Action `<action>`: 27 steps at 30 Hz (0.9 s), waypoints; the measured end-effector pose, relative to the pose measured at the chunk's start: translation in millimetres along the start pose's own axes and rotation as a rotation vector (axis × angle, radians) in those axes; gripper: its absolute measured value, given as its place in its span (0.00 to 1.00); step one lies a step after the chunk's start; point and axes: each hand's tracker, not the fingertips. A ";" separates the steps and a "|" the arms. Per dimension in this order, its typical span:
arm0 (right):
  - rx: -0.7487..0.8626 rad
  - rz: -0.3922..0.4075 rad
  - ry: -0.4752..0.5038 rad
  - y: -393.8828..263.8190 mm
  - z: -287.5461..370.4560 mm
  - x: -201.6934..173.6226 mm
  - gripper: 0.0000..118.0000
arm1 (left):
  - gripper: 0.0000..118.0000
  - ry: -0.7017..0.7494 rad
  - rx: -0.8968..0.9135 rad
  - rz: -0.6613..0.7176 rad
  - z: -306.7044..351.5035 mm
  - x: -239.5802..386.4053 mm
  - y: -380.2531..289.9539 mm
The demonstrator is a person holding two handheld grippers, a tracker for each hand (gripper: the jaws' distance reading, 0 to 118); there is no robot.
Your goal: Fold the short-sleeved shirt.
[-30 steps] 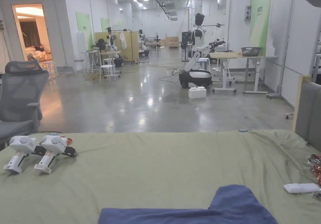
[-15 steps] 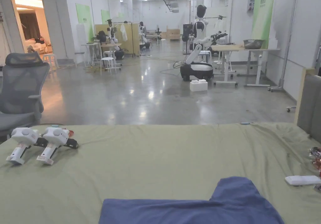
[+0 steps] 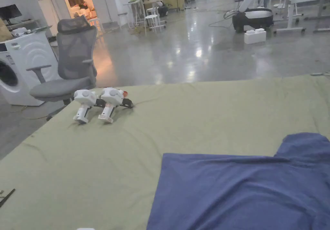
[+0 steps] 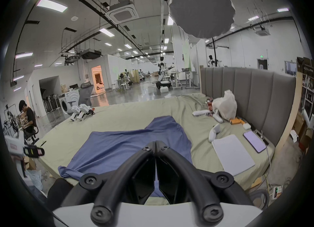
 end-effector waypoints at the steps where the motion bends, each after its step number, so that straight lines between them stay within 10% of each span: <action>1: -0.015 -0.010 -0.003 -2.8 -2.0 0.6 0.00 | 0.69 -0.012 -0.006 0.034 -13.1 -9.8 -8.2; 8: -0.065 -0.036 -0.019 -12.2 -5.3 3.7 0.00 | 0.63 -0.046 -0.230 0.181 -88.6 -35.6 -37.1; 14: -0.090 -0.046 -0.043 -16.8 -2.2 9.5 0.00 | 0.50 -0.019 -0.297 0.069 -113.3 -18.1 -39.6; 22: -0.114 -0.060 -0.087 -24.4 6.9 24.9 0.00 | 0.03 -0.012 -0.343 0.016 -121.1 -10.5 -36.6; 27: -0.146 -0.080 -0.186 -35.2 4.0 48.4 0.12 | 0.02 0.021 -0.398 -0.194 -130.0 12.1 -38.9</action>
